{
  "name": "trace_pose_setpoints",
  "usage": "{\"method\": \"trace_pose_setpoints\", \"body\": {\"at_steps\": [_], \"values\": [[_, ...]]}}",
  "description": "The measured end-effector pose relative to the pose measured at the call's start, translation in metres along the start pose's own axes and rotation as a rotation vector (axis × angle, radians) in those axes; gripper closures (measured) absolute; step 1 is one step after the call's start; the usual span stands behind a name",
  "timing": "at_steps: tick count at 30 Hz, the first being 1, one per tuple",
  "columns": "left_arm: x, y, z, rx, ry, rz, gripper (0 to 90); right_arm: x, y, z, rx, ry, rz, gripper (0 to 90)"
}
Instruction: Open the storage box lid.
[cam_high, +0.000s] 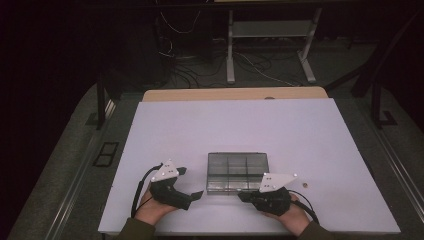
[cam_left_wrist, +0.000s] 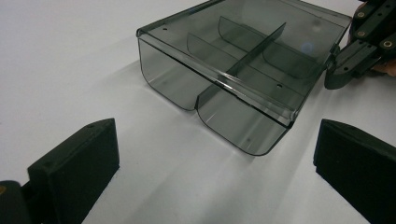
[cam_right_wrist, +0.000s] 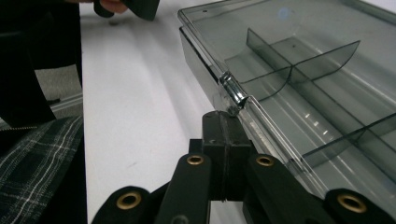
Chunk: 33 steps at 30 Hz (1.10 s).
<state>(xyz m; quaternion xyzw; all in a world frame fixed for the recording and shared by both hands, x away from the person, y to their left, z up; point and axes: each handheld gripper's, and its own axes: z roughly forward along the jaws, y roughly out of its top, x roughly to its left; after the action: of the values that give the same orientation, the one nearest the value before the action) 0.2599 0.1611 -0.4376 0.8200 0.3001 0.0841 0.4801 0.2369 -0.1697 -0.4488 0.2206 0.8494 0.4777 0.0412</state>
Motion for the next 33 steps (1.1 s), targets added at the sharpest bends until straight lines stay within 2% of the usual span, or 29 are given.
{"method": "trace_pose_setpoints", "body": {"at_steps": [6, 10, 11, 13, 16, 28, 33], "values": [[-0.001, 0.0, 0.0, -0.002, -0.005, 0.005, 0.0, 0.0, 0.001, -0.001, -0.006, 0.001, 0.001, 89.4], [-0.001, 0.0, 0.001, -0.007, -0.021, 0.002, 3.1, -0.001, 0.002, -0.004, -0.02, 0.0, 0.002, 89.4], [-0.001, 0.0, 0.001, -0.009, -0.028, 0.004, 7.6, -0.001, 0.003, -0.005, -0.025, -0.002, 0.003, 89.4], [-0.002, 0.0, 0.0, -0.012, -0.039, 0.006, 10.2, -0.001, 0.004, -0.005, -0.029, -0.003, 0.002, 89.4], [-0.003, 0.001, 0.0, -0.014, -0.056, 0.011, 19.1, -0.001, 0.007, -0.007, -0.042, 0.004, 0.004, 89.4], [-0.006, 0.003, 0.0, -0.039, -0.092, 0.025, 34.3, -0.002, 0.014, -0.012, -0.071, 0.005, 0.001, 89.5], [-0.007, 0.005, 0.0, -0.052, -0.129, 0.014, 48.3, -0.003, 0.014, -0.012, -0.073, 0.005, 0.002, 89.4]]}}
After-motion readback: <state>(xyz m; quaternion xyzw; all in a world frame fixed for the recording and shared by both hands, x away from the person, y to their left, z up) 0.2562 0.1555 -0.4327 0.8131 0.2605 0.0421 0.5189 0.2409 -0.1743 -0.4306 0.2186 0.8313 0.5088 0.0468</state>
